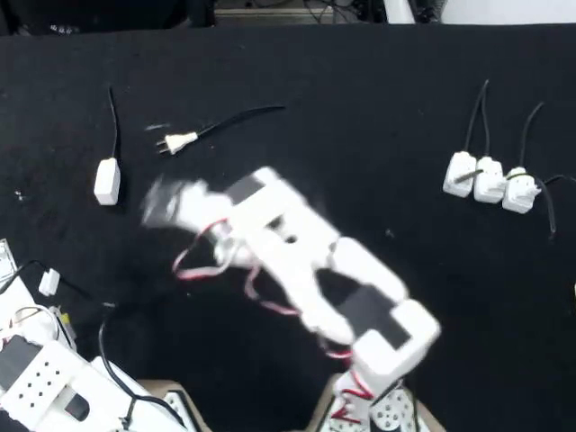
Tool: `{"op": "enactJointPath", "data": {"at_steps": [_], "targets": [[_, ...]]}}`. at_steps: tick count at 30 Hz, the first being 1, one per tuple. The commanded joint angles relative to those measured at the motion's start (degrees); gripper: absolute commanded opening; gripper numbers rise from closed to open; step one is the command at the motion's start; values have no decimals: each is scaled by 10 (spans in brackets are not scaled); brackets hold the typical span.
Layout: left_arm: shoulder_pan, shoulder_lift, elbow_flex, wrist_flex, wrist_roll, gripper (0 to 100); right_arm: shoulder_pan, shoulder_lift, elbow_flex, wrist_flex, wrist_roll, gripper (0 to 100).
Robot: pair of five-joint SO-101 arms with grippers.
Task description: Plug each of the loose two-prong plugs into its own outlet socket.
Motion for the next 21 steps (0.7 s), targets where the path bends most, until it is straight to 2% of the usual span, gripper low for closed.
{"op": "enactJointPath", "data": {"at_steps": [1, 3, 6, 12, 15, 21], "targets": [[41, -1, -31, 0, -4, 181, 150, -104, -4, 11, -119, 11], [87, -1, -30, 0, -2, 181, 224, -121, -9, 9, -165, 11], [165, -1, -28, -2, 11, 181, 292, -109, -24, 0, -214, 11], [305, -1, -14, -1, 99, 181, 340, -15, -71, -76, -342, 11], [341, -1, -4, -3, 118, 181, 345, 46, -118, -83, -379, 11], [349, -1, -7, -3, 120, 181, 389, 145, -207, -67, -393, 11]]}}
